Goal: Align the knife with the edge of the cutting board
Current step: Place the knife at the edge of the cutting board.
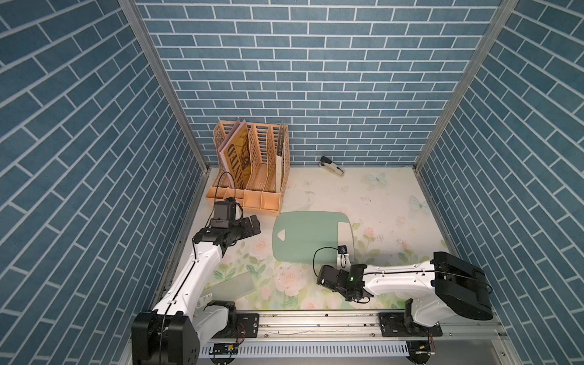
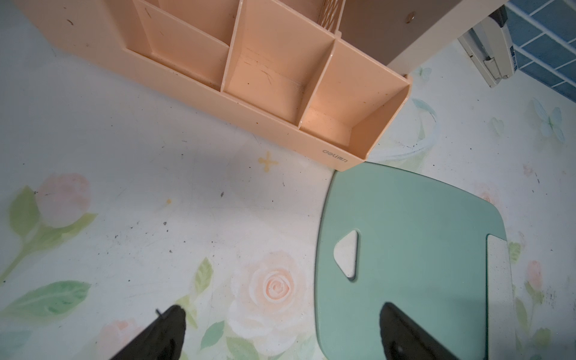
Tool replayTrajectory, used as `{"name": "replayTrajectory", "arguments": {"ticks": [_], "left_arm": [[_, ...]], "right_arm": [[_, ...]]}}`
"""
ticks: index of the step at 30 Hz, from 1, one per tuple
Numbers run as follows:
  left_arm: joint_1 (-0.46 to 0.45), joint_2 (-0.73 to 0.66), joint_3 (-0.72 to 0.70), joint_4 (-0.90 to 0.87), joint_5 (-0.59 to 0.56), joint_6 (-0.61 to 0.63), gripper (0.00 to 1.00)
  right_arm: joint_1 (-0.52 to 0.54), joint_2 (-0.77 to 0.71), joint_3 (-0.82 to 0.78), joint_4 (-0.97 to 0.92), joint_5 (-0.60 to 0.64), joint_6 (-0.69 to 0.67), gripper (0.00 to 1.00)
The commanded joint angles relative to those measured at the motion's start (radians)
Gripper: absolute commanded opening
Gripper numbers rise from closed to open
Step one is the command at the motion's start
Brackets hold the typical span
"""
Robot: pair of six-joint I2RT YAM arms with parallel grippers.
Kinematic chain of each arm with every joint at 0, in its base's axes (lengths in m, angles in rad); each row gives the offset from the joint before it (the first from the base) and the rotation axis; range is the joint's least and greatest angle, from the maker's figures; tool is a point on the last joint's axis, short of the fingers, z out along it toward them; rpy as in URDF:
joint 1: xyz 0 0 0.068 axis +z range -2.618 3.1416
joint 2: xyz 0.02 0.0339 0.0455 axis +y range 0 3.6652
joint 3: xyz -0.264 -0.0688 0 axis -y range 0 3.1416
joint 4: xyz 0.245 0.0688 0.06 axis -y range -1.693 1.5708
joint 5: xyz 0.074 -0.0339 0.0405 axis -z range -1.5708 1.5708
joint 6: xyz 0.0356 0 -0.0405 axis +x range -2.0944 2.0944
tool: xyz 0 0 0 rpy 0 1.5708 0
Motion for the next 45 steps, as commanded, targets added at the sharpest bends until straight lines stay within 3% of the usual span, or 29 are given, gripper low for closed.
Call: {"name": "replayTrajectory", "arguments": {"ticks": [1, 45], "left_arm": [[-0.008, -0.009, -0.005, -0.008, -0.014, -0.005, 1.00], [-0.008, -0.007, -0.005, -0.006, -0.011, -0.004, 0.99]], "right_arm": [[-0.005, -0.014, -0.009, -0.028, 0.027, 0.007, 0.00], [-0.011, 0.000, 0.002, -0.004, 0.017, -0.027, 0.00]]}}
